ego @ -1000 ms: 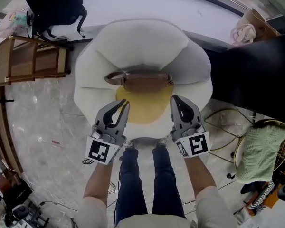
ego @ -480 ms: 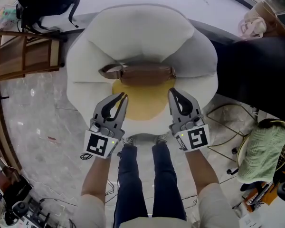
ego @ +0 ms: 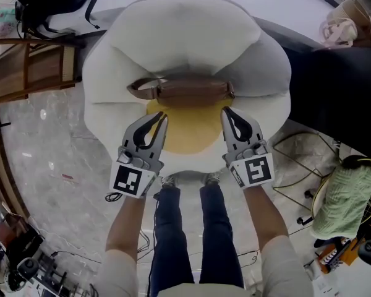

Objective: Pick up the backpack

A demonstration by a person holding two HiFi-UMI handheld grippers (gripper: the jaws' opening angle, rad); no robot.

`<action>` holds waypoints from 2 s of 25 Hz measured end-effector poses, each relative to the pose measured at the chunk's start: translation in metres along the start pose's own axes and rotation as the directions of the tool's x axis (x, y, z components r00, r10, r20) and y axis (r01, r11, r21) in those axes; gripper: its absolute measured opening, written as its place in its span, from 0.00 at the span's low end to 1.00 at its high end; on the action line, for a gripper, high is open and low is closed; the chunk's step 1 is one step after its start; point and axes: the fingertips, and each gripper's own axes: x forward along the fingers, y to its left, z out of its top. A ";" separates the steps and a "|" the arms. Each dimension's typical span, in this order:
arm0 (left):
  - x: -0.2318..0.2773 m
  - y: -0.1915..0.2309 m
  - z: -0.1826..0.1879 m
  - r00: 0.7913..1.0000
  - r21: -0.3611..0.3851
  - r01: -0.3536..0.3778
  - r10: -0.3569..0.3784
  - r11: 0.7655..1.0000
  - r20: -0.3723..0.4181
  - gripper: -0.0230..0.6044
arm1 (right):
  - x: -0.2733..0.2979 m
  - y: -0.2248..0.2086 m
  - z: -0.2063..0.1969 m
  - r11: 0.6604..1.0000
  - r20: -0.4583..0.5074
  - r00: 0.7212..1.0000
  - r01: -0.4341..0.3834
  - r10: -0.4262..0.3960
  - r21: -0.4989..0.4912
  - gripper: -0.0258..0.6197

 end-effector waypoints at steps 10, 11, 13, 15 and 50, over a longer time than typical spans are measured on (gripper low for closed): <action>0.015 0.024 -0.031 0.997 -0.018 -0.048 0.047 0.999 -0.069 0.11 | 0.015 -0.024 -0.033 0.997 -0.066 0.997 0.038 -0.033 0.064 0.09; 0.016 0.027 -0.036 0.995 -0.015 -0.052 0.051 0.999 -0.083 0.11 | 0.016 -0.026 -0.036 0.997 -0.074 0.997 0.039 -0.034 0.067 0.09; 0.018 0.033 -0.047 0.992 0.007 -0.049 0.049 0.999 -0.115 0.11 | 0.019 -0.029 -0.041 0.997 -0.092 0.995 0.039 -0.033 0.064 0.09; 0.021 0.037 -0.057 0.988 0.023 -0.044 0.047 0.999 -0.146 0.11 | 0.022 -0.033 -0.046 0.998 -0.112 0.993 0.041 -0.035 0.049 0.09; 0.035 0.079 -0.179 0.919 -0.220 -0.237 0.145 0.946 -0.367 0.52 | 0.059 -0.080 -0.136 0.991 -0.319 0.939 0.120 -0.131 -0.055 0.47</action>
